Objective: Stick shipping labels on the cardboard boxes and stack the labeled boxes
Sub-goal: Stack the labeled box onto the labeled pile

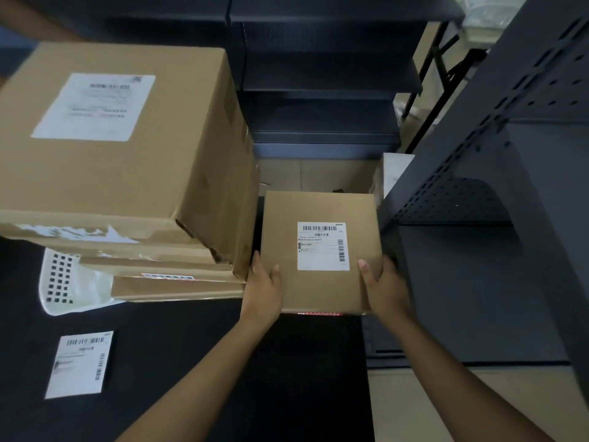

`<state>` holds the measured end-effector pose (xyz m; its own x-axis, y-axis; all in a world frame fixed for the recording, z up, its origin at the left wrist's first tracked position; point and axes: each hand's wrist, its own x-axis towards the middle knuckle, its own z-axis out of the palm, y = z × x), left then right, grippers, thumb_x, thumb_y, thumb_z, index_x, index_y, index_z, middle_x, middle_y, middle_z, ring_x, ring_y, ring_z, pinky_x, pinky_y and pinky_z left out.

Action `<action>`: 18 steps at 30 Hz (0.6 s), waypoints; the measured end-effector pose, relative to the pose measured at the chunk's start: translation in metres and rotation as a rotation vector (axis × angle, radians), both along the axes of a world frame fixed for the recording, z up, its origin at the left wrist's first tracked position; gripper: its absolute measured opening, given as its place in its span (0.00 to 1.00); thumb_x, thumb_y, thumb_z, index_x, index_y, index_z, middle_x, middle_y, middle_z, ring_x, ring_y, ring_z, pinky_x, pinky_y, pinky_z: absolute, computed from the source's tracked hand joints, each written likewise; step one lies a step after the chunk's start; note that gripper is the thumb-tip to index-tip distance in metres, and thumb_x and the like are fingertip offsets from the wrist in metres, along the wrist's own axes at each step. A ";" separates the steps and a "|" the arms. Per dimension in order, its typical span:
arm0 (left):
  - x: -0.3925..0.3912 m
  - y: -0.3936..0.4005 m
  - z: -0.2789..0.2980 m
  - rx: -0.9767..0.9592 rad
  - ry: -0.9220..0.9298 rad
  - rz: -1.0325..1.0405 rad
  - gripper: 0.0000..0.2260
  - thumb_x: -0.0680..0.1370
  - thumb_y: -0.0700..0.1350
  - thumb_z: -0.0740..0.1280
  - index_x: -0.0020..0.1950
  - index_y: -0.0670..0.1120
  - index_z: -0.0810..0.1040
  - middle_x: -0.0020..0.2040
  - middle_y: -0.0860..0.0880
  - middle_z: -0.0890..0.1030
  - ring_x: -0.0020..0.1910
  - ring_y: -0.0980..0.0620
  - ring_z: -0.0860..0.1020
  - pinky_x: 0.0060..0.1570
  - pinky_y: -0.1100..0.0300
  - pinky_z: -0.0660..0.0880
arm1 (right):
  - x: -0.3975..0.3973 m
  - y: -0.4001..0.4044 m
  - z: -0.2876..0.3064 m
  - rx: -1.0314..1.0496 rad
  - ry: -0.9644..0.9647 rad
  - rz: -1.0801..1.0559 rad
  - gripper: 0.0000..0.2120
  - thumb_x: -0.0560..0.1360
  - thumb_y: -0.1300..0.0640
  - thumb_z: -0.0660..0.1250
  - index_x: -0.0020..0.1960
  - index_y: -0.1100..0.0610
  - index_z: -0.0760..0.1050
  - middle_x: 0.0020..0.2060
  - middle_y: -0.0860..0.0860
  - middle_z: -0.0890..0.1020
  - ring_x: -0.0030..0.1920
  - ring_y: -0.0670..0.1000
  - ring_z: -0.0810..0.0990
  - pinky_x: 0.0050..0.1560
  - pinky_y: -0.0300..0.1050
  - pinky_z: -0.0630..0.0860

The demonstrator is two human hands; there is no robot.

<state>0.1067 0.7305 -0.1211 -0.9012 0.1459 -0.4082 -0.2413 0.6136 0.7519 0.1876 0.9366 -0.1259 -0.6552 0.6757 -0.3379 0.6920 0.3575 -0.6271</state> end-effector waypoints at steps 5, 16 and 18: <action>0.002 -0.004 -0.002 0.008 -0.014 0.043 0.25 0.82 0.49 0.56 0.78 0.44 0.53 0.74 0.43 0.64 0.71 0.44 0.66 0.70 0.51 0.63 | -0.007 -0.010 -0.003 0.014 0.007 -0.005 0.26 0.78 0.40 0.58 0.68 0.56 0.67 0.59 0.56 0.80 0.55 0.60 0.79 0.51 0.52 0.76; 0.009 -0.007 0.006 -0.034 0.012 0.009 0.29 0.83 0.49 0.56 0.79 0.44 0.46 0.78 0.44 0.56 0.76 0.46 0.57 0.72 0.54 0.55 | -0.008 -0.016 0.001 -0.035 0.032 -0.059 0.27 0.78 0.41 0.60 0.70 0.57 0.65 0.60 0.56 0.78 0.58 0.59 0.77 0.54 0.52 0.75; 0.014 -0.009 0.009 -0.057 0.030 -0.030 0.30 0.83 0.49 0.57 0.78 0.43 0.44 0.78 0.45 0.53 0.77 0.47 0.53 0.73 0.55 0.52 | -0.006 -0.016 0.001 -0.039 0.025 -0.061 0.27 0.78 0.40 0.59 0.71 0.56 0.65 0.60 0.56 0.78 0.58 0.60 0.78 0.54 0.52 0.75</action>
